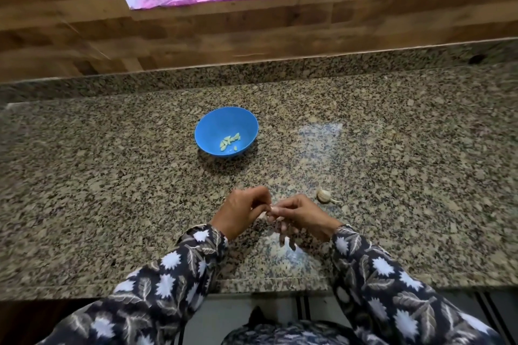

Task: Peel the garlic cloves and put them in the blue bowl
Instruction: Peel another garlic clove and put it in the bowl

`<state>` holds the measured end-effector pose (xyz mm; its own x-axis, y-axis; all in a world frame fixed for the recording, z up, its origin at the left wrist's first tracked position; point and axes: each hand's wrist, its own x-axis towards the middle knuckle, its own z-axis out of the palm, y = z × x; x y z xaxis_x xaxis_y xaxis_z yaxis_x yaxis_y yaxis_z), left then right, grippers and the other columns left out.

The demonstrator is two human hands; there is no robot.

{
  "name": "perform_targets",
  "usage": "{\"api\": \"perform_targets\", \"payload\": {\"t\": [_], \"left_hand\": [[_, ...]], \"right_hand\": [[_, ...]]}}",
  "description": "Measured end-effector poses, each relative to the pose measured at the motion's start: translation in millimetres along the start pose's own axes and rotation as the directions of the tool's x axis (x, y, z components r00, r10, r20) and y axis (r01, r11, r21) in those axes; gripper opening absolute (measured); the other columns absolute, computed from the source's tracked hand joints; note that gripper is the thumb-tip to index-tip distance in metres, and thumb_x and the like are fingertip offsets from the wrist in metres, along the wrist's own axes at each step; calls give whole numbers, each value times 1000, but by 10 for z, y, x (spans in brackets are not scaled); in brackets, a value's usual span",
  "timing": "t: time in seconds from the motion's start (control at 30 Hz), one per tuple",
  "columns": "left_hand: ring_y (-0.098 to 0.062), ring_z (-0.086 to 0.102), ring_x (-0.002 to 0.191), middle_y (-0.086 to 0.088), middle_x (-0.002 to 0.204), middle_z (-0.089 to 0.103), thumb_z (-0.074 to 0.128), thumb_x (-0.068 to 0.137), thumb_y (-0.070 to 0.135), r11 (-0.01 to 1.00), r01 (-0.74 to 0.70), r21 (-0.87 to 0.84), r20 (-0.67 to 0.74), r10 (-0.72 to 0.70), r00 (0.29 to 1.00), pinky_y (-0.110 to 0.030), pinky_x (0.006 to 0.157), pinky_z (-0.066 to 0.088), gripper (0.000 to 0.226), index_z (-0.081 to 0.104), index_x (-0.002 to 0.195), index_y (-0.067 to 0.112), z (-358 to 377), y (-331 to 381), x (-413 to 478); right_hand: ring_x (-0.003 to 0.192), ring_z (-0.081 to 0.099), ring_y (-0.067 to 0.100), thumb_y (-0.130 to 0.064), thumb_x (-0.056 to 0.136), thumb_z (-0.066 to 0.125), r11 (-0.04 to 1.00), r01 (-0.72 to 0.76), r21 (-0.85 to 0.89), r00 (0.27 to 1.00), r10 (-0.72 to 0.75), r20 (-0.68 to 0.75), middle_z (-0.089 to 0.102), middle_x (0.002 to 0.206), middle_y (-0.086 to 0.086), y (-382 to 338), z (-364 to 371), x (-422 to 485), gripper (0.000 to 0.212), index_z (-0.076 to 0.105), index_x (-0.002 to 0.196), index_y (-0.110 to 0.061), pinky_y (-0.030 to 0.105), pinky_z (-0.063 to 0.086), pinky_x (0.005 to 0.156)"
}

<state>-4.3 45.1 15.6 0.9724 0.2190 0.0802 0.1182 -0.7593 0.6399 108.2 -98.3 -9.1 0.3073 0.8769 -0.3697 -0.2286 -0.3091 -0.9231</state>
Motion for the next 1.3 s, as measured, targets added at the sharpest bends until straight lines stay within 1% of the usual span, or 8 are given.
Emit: {"api": "perform_targets", "payload": {"t": [0.37,0.53,0.63,0.83,0.9,0.97,1.03,1.3], "left_hand": [[-10,67,82,-3,94,71,63,87,13,998,-50,49,116,44,992,-26,72,57,22,50,105,10,-66,-73,-22],[-15,69,77,-8,85,69,68,82,5,953,237,-187,146,-212,966,-32,69,58,33,38,92,16,-38,-44,-3],[-27,67,74,-14,79,66,68,77,-6,698,503,-510,286,-414,864,-37,70,58,42,38,100,11,-87,-9,22],[-26,67,75,-21,85,67,60,75,-16,-15,666,-746,577,-514,635,-27,62,58,36,40,97,4,-75,-50,8],[-24,66,73,-18,84,65,61,79,-10,201,604,-771,440,-517,734,-27,64,56,31,39,91,7,-38,-46,-2],[-19,66,76,-12,85,65,62,84,0,700,419,-579,148,-414,898,-26,67,56,27,40,85,14,-4,-34,4],[-16,67,77,-7,86,67,60,88,7,968,143,-205,-2,-146,989,-27,65,57,23,42,82,19,20,-24,17],[0,66,76,-1,83,68,72,79,6,929,180,-324,-138,-234,962,-14,67,53,36,43,83,27,141,-31,-22]], "right_hand": [[55,60,13,-9,83,63,999,14,-53,1000,-14,5,69,77,9,-35,17,-17,12,69,91,-4,19,47,45],[63,64,13,-17,83,65,774,155,-614,953,-280,-112,72,81,8,-11,109,-4,16,70,95,-8,18,52,60],[55,49,-10,-27,85,54,563,258,-785,876,-480,-56,71,76,3,35,154,-41,26,72,94,-10,8,43,68],[50,57,5,-25,86,45,234,378,-896,706,-698,115,66,63,-3,125,79,41,29,72,84,-15,12,48,51],[52,56,9,-24,87,52,500,302,-812,817,-574,-49,67,67,2,69,95,47,23,72,87,-14,15,46,51],[52,54,12,-21,87,59,922,143,-361,961,-216,-171,65,66,6,0,102,39,16,71,80,-13,17,41,47],[55,55,13,-11,88,56,993,-31,116,994,43,-99,64,67,6,-54,73,13,17,67,77,-8,18,41,46],[50,58,9,-3,88,55,988,-31,154,979,61,-193,62,66,9,-15,95,-11,13,67,85,1,17,42,41]]}}
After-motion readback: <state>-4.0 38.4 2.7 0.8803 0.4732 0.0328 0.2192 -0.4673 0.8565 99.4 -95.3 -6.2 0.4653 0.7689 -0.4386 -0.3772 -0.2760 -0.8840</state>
